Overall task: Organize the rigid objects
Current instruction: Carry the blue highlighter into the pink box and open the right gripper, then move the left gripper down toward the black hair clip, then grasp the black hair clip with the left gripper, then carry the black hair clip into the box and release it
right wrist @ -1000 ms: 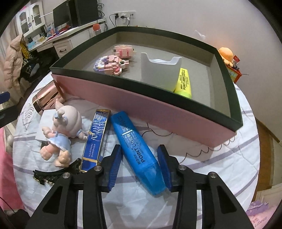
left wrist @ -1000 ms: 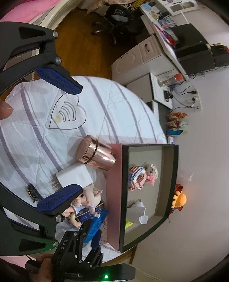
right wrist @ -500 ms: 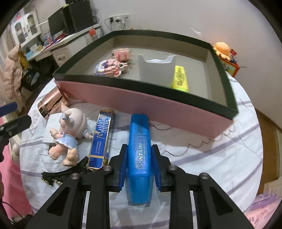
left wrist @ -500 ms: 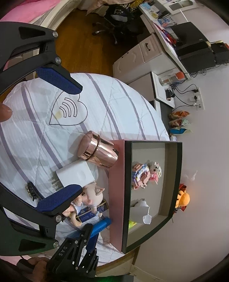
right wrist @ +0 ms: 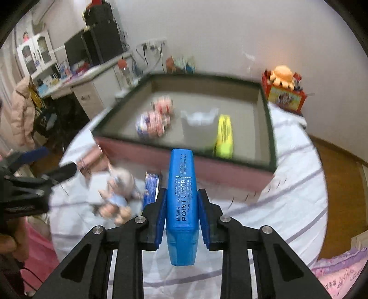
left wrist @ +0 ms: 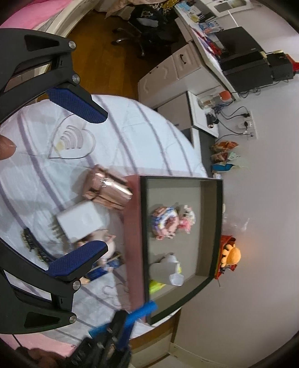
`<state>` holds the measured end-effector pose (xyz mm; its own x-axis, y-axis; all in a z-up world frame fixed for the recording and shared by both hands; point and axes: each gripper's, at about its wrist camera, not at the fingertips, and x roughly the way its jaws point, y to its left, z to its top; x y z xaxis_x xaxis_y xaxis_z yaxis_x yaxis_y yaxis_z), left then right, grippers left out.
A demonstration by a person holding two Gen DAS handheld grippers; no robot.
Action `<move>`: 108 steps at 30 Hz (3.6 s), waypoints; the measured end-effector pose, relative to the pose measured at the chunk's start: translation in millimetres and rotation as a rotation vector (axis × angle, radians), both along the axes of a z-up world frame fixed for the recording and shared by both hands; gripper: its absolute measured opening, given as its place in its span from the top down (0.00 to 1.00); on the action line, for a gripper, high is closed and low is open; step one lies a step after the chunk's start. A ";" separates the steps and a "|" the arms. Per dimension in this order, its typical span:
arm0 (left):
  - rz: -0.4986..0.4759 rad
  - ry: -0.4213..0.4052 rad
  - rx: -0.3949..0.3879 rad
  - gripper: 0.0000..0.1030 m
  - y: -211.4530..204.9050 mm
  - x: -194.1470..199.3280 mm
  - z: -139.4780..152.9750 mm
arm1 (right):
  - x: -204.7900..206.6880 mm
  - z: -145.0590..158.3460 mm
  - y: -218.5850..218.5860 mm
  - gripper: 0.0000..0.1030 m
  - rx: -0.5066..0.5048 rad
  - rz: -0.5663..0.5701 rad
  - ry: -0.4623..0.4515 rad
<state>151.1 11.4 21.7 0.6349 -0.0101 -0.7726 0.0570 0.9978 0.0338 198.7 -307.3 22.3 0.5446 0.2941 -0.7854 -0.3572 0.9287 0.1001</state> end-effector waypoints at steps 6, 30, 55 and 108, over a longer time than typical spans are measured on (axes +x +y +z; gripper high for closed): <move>0.007 -0.045 0.004 0.00 -0.7 23.9 14.6 | 44.3 30.5 -7.2 0.74 -0.005 -0.073 -0.074; 0.007 -0.016 -0.004 0.00 -0.8 88.0 -6.9 | 191.6 -38.8 0.6 0.73 -0.145 -0.197 0.087; -0.003 -0.028 -0.007 0.00 13.6 -15.9 -12.9 | 25.1 9.6 -22.1 0.20 0.106 -0.177 -0.022; -0.305 0.120 -0.146 0.81 -46.4 -73.0 -38.4 | -46.0 -14.0 -45.1 0.20 0.107 -0.211 0.029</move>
<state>78.1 -35.0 -16.7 0.4904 -0.3010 -0.8179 0.3475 0.9282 -0.1332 152.7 -352.4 8.3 0.5806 0.2585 -0.7720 -0.1522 0.9660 0.2090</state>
